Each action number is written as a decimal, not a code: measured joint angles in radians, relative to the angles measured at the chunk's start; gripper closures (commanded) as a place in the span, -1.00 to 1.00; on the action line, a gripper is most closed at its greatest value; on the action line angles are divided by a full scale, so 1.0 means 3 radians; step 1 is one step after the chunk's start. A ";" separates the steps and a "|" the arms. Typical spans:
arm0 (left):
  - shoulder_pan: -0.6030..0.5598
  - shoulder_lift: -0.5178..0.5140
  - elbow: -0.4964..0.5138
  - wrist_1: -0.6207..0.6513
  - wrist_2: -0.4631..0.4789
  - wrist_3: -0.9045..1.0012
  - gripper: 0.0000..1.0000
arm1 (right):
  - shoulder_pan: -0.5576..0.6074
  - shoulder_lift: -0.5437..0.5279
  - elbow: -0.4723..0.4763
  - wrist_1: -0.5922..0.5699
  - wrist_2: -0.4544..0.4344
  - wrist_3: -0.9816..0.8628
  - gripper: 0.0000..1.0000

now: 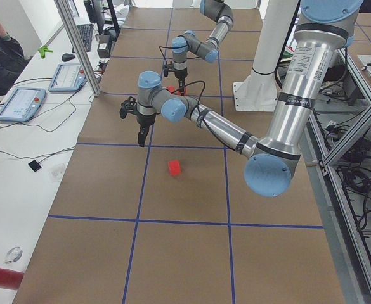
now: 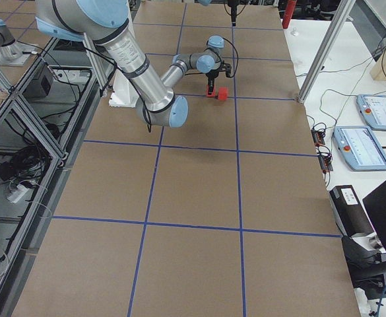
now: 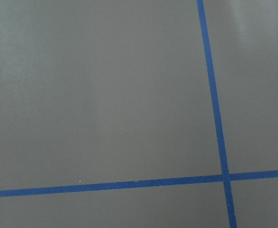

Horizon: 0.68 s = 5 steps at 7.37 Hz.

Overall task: Form red blocks into L shape at center
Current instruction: 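Lower the red cube beside the center cube, nearer the robot, with the right gripper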

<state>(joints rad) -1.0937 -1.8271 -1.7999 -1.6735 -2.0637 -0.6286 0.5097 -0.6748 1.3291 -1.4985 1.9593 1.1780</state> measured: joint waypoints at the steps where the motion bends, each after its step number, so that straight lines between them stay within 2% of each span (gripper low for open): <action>1: 0.0000 0.0000 0.0001 0.0000 -0.0001 0.0001 -1.00 | 0.0002 0.0000 -0.0015 0.0022 -0.0020 -0.0001 1.00; 5: 0.0000 0.0002 -0.0001 0.0000 -0.0002 -0.0001 -1.00 | 0.0014 -0.0004 -0.0033 0.0039 -0.0102 -0.0010 1.00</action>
<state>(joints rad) -1.0937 -1.8266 -1.8004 -1.6736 -2.0643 -0.6289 0.5139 -0.6761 1.3192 -1.4867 1.9286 1.1750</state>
